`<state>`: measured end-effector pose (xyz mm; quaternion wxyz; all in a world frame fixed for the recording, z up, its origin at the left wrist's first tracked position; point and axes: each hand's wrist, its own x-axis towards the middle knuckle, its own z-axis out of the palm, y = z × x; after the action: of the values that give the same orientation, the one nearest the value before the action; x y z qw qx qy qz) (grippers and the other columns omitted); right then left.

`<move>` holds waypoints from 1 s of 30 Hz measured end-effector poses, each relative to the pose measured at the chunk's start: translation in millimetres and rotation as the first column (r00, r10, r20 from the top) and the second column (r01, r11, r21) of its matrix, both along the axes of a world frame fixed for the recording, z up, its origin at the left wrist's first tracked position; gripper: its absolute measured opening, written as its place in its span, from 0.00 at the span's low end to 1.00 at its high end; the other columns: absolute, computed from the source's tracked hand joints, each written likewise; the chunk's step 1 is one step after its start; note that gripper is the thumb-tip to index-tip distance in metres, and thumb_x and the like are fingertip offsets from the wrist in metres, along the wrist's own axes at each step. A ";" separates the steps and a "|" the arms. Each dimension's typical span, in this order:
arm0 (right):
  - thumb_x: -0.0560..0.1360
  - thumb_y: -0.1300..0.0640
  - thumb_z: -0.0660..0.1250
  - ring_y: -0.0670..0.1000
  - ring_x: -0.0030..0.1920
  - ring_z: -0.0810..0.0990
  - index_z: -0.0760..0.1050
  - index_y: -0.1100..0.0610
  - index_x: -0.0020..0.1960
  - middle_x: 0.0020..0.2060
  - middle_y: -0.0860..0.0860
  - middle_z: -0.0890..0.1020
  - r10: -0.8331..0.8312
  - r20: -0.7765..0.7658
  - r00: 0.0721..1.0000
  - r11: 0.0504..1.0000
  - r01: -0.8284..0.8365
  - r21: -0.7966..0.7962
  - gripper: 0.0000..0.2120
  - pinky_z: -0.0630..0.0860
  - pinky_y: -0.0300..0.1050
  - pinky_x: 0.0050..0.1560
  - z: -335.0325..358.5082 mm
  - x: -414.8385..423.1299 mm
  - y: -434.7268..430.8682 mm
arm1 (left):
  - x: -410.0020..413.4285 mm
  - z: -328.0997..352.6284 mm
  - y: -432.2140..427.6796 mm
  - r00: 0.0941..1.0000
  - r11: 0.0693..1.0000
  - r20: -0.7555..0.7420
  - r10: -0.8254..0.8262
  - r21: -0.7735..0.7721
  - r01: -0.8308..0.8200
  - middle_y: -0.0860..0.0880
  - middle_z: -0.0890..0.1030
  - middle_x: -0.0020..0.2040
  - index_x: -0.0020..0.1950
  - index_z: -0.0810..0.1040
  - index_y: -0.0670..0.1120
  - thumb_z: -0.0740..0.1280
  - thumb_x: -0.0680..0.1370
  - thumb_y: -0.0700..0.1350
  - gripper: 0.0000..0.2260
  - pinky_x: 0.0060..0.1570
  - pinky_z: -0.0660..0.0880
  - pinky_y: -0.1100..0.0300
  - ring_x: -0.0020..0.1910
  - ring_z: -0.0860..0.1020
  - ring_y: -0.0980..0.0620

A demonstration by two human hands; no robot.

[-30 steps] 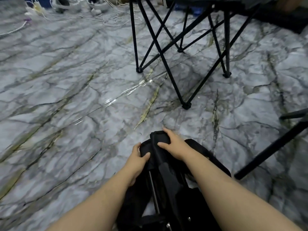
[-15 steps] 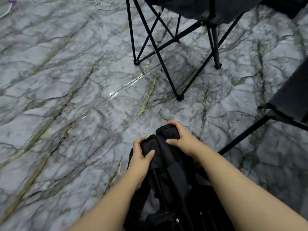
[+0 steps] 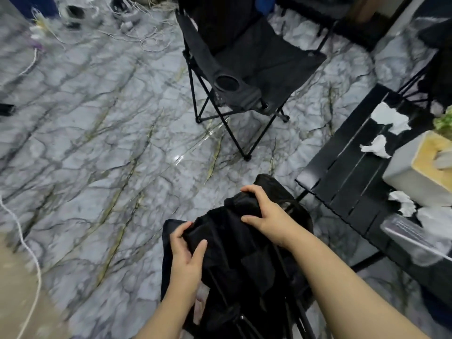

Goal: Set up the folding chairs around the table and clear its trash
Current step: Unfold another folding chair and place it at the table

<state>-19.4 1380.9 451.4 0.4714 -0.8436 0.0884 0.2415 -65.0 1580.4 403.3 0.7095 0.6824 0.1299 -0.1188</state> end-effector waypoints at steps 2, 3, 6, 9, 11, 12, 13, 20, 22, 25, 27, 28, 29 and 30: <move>0.75 0.57 0.67 0.50 0.55 0.77 0.59 0.36 0.62 0.58 0.49 0.76 -0.012 0.040 0.999 1.000 0.012 0.002 0.25 0.71 0.44 0.59 40.8 -18.0 -1.4 | -10.7 35.7 6.8 0.999 1.000 0.053 -0.010 0.015 0.009 0.52 0.74 0.56 0.52 0.69 0.66 0.64 0.76 0.35 0.23 0.57 0.72 0.56 0.56 0.76 0.55; 0.75 0.57 0.67 0.49 0.55 0.76 0.59 0.37 0.62 0.58 0.49 0.76 -0.026 0.063 0.998 1.000 0.026 0.001 0.25 0.71 0.43 0.59 61.2 -30.7 -2.5 | -18.0 53.0 9.6 0.996 1.000 0.082 -0.022 0.019 0.021 0.52 0.74 0.55 0.52 0.69 0.65 0.64 0.76 0.34 0.23 0.56 0.73 0.58 0.55 0.76 0.56; 0.74 0.59 0.67 0.47 0.56 0.74 0.61 0.41 0.63 0.58 0.46 0.74 -0.091 0.156 0.984 0.995 0.095 -0.018 0.24 0.68 0.35 0.56 116.2 -80.8 -8.7 | -45.2 103.0 12.7 0.984 0.996 0.152 -0.094 0.016 0.092 0.53 0.73 0.53 0.53 0.68 0.62 0.63 0.76 0.34 0.21 0.53 0.76 0.65 0.50 0.77 0.64; 0.74 0.60 0.67 0.46 0.55 0.73 0.62 0.44 0.63 0.54 0.43 0.73 -0.184 0.237 0.954 0.981 0.193 -0.014 0.24 0.65 0.26 0.51 163.5 -144.0 -21.9 | -78.4 145.5 12.6 0.958 0.979 0.201 -0.203 0.029 0.201 0.53 0.74 0.53 0.55 0.67 0.60 0.62 0.77 0.35 0.19 0.56 0.76 0.59 0.49 0.77 0.63; 0.75 0.61 0.67 0.46 0.55 0.74 0.62 0.41 0.62 0.52 0.41 0.73 -0.272 0.274 0.922 0.959 0.282 0.002 0.24 0.68 0.34 0.52 189.2 -191.3 -32.6 | -100.9 167.4 11.8 0.933 0.959 0.225 -0.283 0.048 0.279 0.52 0.75 0.51 0.54 0.67 0.62 0.62 0.77 0.35 0.20 0.55 0.76 0.57 0.48 0.78 0.62; 0.75 0.61 0.67 0.47 0.55 0.74 0.61 0.39 0.61 0.52 0.39 0.73 -0.323 0.294 0.900 0.942 0.335 0.010 0.24 0.68 0.38 0.55 199.5 -214.6 -39.2 | -110.8 177.4 9.6 0.917 0.946 0.233 -0.324 0.060 0.319 0.51 0.75 0.51 0.54 0.67 0.63 0.62 0.77 0.35 0.21 0.54 0.77 0.56 0.47 0.79 0.61; 0.75 0.61 0.67 0.48 0.56 0.75 0.61 0.37 0.60 0.52 0.38 0.74 -0.375 0.307 0.875 0.922 0.388 0.021 0.25 0.69 0.41 0.57 208.9 -237.4 -45.8 | -119.7 186.2 7.1 0.901 0.933 0.240 -0.360 0.073 0.353 0.50 0.76 0.50 0.53 0.67 0.64 0.62 0.77 0.35 0.22 0.53 0.76 0.56 0.46 0.79 0.61; 0.75 0.59 0.67 0.44 0.70 0.61 0.50 0.33 0.71 0.70 0.40 0.62 -0.586 0.373 0.719 0.776 0.631 0.004 0.37 0.58 0.46 0.72 241.0 -353.7 -65.0 | -136.0 224.4 -14.9 0.777 0.821 0.266 -0.570 0.142 0.553 0.47 0.76 0.51 0.49 0.68 0.67 0.63 0.76 0.34 0.24 0.57 0.75 0.44 0.52 0.77 0.45; 0.74 0.60 0.68 0.46 0.68 0.67 0.58 0.35 0.68 0.66 0.40 0.68 -0.642 0.410 0.648 0.709 0.705 -0.003 0.33 0.62 0.46 0.70 244.7 -383.5 -68.5 | -133.2 234.2 -20.2 0.717 0.774 0.302 -0.628 0.156 0.613 0.46 0.75 0.51 0.48 0.69 0.67 0.63 0.76 0.33 0.25 0.55 0.76 0.49 0.53 0.77 0.43; 0.73 0.60 0.69 0.52 0.55 0.78 0.66 0.35 0.53 0.52 0.44 0.79 -0.710 0.430 0.558 0.609 0.793 -0.024 0.22 0.73 0.54 0.61 251.9 -425.9 -73.0 | -122.3 246.1 -19.5 0.655 0.737 0.356 -0.667 0.187 0.649 0.46 0.75 0.52 0.49 0.69 0.67 0.63 0.76 0.33 0.25 0.50 0.78 0.58 0.52 0.77 0.46; 0.73 0.60 0.69 0.54 0.49 0.79 0.65 0.35 0.48 0.46 0.46 0.79 -0.739 0.448 0.504 0.547 0.836 -0.039 0.21 0.75 0.56 0.55 257.2 -447.3 -72.7 | -111.7 255.1 -19.1 0.617 0.720 0.392 -0.682 0.212 0.661 0.47 0.75 0.50 0.49 0.68 0.67 0.63 0.76 0.32 0.25 0.50 0.77 0.57 0.50 0.77 0.47; 0.73 0.60 0.69 0.55 0.47 0.78 0.65 0.36 0.47 0.45 0.46 0.79 -0.747 0.462 0.478 0.517 0.855 -0.048 0.21 0.74 0.56 0.52 257.3 -456.5 -71.2 | -108.2 256.6 -18.4 0.601 0.712 0.407 -0.688 0.219 0.667 0.47 0.75 0.50 0.48 0.68 0.67 0.62 0.76 0.32 0.26 0.50 0.77 0.57 0.50 0.77 0.47; 0.73 0.61 0.69 0.56 0.46 0.78 0.66 0.38 0.48 0.44 0.47 0.78 -0.755 0.474 0.454 0.493 0.869 -0.046 0.20 0.74 0.55 0.50 257.0 -463.8 -68.3 | -105.3 257.4 -16.7 0.591 0.708 0.417 -0.690 0.224 0.669 0.46 0.75 0.49 0.48 0.68 0.67 0.62 0.76 0.31 0.26 0.50 0.77 0.57 0.50 0.76 0.47; 0.73 0.61 0.69 0.55 0.45 0.78 0.66 0.41 0.49 0.43 0.46 0.78 -0.756 0.489 0.435 0.477 0.878 -0.044 0.18 0.73 0.53 0.49 256.0 -469.7 -64.1 | -103.6 259.9 -14.6 0.586 0.705 0.420 -0.693 0.227 0.672 0.46 0.74 0.49 0.48 0.68 0.66 0.62 0.76 0.31 0.26 0.49 0.77 0.59 0.49 0.76 0.46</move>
<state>-489.1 1316.8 707.4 0.4055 -0.7798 0.4250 -0.2166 -168.6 1565.8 663.2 0.6031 0.7018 -0.3173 -0.2073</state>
